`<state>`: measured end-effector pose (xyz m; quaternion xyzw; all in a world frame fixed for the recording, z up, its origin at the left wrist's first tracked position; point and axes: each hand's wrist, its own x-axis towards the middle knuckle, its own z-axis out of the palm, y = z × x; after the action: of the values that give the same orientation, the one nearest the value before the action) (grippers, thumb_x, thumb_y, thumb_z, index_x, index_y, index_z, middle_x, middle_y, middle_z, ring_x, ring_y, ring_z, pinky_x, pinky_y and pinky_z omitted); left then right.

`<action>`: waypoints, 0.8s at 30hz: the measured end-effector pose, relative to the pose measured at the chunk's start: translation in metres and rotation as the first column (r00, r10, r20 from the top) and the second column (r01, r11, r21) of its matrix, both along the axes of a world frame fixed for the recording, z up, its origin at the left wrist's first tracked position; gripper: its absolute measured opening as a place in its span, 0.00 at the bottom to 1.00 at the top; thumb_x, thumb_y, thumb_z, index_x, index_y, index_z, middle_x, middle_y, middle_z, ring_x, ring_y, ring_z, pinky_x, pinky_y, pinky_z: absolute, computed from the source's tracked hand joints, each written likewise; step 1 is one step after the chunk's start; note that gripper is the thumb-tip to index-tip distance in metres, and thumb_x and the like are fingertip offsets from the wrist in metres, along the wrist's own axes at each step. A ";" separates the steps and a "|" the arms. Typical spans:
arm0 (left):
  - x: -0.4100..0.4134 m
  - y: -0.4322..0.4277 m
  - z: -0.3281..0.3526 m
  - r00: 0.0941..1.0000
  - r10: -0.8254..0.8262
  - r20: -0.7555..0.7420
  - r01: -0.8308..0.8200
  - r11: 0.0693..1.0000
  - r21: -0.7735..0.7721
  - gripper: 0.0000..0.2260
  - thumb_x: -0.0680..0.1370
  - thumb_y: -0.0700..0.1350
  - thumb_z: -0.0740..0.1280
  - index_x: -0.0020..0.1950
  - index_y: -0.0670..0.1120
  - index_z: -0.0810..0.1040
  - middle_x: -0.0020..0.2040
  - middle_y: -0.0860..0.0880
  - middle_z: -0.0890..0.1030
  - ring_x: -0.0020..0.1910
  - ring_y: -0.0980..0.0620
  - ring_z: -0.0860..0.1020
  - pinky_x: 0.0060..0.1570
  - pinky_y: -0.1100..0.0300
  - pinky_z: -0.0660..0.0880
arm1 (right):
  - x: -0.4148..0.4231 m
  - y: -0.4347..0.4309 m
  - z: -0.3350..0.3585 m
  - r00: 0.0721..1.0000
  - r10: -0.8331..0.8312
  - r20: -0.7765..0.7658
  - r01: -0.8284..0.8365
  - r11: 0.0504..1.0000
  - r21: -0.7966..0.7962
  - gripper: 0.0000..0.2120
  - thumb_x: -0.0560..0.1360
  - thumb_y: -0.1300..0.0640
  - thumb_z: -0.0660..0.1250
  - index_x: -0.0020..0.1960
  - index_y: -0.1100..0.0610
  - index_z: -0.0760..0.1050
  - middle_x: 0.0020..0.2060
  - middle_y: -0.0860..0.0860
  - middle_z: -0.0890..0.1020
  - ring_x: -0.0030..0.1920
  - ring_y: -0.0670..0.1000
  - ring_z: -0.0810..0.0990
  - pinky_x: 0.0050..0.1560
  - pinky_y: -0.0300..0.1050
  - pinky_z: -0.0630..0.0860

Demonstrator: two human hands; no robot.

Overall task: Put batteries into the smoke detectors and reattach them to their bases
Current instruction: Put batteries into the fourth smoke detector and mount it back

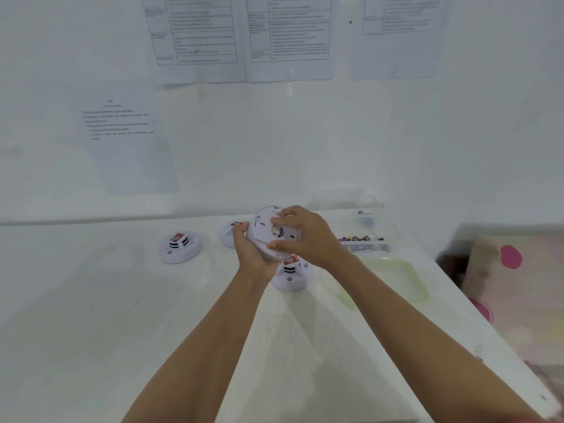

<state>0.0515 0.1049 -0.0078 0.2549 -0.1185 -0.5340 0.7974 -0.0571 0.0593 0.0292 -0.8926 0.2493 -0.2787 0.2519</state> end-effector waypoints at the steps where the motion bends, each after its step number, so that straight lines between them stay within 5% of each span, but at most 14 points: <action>1: -0.001 -0.001 0.000 1.000 0.009 0.002 -0.009 1.000 -0.004 0.23 0.76 0.54 0.49 0.59 0.42 0.73 0.47 0.43 0.78 0.47 0.45 0.76 0.45 0.55 0.73 | 0.000 0.000 -0.001 1.000 -0.008 -0.005 0.008 1.000 0.002 0.24 0.68 0.51 0.74 0.62 0.55 0.77 0.58 0.50 0.74 0.58 0.48 0.74 0.53 0.36 0.67; 5: -0.005 -0.001 0.000 1.000 0.030 0.008 -0.029 0.999 -0.018 0.21 0.77 0.53 0.48 0.54 0.43 0.75 0.43 0.44 0.79 0.44 0.46 0.77 0.37 0.59 0.78 | -0.001 -0.001 -0.004 1.000 -0.018 -0.013 0.019 1.000 0.021 0.25 0.68 0.51 0.74 0.63 0.54 0.76 0.55 0.52 0.73 0.55 0.49 0.73 0.51 0.34 0.66; 12: -0.008 -0.006 0.001 0.998 0.055 -0.008 -0.054 0.998 0.014 0.20 0.76 0.54 0.50 0.55 0.44 0.75 0.47 0.44 0.78 0.45 0.46 0.76 0.42 0.57 0.74 | -0.004 -0.004 -0.003 0.998 -0.039 0.044 0.037 0.999 0.033 0.28 0.65 0.52 0.77 0.61 0.60 0.76 0.54 0.56 0.76 0.54 0.54 0.75 0.56 0.45 0.72; 17: -0.011 -0.007 0.004 0.999 0.032 -0.015 -0.032 0.999 0.011 0.20 0.76 0.54 0.49 0.51 0.44 0.77 0.44 0.44 0.79 0.43 0.46 0.77 0.34 0.60 0.77 | -0.008 -0.009 0.000 0.999 -0.002 0.038 -0.001 0.998 0.061 0.29 0.65 0.55 0.77 0.63 0.62 0.74 0.56 0.56 0.74 0.56 0.52 0.74 0.55 0.39 0.70; 24: -0.014 -0.009 0.004 1.000 0.022 -0.005 -0.022 0.999 0.028 0.21 0.77 0.54 0.50 0.50 0.44 0.78 0.44 0.43 0.80 0.44 0.46 0.78 0.41 0.57 0.75 | -0.009 -0.017 0.004 0.999 0.005 -0.047 -0.005 1.000 0.000 0.29 0.66 0.52 0.76 0.64 0.59 0.74 0.57 0.53 0.75 0.59 0.52 0.73 0.61 0.45 0.70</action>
<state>0.0375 0.0957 -0.0033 0.2657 -0.1060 -0.5274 0.8000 -0.0662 0.0423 0.0328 -0.8996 0.2530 -0.2569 0.2465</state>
